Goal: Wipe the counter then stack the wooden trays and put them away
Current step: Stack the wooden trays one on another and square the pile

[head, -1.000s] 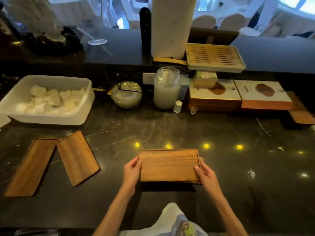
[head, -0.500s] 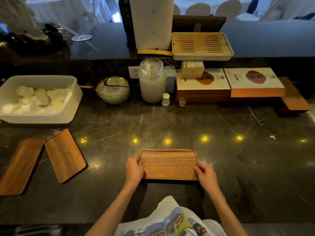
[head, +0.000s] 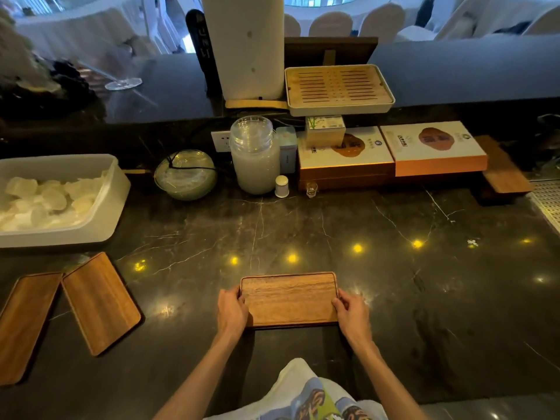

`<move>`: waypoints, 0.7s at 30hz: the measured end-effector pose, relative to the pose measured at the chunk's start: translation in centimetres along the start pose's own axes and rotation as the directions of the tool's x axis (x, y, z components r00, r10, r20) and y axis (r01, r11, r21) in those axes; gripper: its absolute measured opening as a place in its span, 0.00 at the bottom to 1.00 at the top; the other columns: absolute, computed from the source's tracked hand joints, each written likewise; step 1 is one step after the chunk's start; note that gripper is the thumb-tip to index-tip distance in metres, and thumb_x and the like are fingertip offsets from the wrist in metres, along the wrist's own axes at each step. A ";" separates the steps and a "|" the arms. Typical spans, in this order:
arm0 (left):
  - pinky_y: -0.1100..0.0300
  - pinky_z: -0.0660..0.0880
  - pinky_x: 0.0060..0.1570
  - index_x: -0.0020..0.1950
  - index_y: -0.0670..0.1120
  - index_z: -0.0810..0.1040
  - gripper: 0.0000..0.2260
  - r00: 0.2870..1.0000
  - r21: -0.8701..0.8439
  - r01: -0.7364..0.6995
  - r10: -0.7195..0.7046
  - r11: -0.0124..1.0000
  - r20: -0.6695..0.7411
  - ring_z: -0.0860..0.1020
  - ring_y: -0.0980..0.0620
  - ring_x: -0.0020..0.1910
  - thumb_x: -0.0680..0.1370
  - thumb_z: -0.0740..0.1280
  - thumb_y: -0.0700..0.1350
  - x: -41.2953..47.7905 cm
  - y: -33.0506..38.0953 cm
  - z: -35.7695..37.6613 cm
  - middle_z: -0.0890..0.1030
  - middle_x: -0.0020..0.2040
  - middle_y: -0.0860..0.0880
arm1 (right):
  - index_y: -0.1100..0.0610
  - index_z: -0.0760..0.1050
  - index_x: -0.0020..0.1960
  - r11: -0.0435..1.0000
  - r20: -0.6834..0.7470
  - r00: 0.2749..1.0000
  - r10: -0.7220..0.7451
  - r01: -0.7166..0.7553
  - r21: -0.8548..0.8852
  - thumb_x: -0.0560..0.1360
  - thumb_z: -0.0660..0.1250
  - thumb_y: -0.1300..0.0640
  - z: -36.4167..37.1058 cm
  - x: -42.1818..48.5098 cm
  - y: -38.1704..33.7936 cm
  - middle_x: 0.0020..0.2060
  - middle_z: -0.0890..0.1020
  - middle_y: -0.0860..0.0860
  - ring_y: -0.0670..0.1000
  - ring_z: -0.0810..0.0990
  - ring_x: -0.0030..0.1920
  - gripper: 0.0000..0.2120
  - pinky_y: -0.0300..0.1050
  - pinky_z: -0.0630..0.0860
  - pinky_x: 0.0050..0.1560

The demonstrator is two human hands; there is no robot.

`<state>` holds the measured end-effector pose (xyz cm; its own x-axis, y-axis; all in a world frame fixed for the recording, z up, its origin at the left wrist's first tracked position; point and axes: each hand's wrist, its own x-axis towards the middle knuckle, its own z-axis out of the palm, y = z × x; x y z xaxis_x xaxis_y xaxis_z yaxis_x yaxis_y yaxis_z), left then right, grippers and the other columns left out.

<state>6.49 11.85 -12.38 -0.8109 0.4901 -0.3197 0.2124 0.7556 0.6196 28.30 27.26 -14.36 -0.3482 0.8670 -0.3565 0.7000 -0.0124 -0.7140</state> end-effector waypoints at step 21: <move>0.51 0.75 0.55 0.55 0.40 0.79 0.07 0.997 0.108 0.067 -0.063 0.992 -0.040 0.77 0.45 0.55 0.78 0.64 0.37 -0.2 0.5 0.1 0.76 0.56 0.42 | 0.52 0.77 0.65 0.996 -0.008 1.000 -0.024 0.023 -0.088 0.80 0.62 0.55 0.4 -0.6 -0.4 0.50 0.74 0.50 0.45 0.74 0.47 0.15 0.38 0.70 0.47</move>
<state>6.81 12.16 -12.02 -0.8438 0.4236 -0.3295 0.2150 0.8294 0.5157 28.02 26.51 -14.12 -0.3597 0.8711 -0.3345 0.7441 0.0514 -0.6661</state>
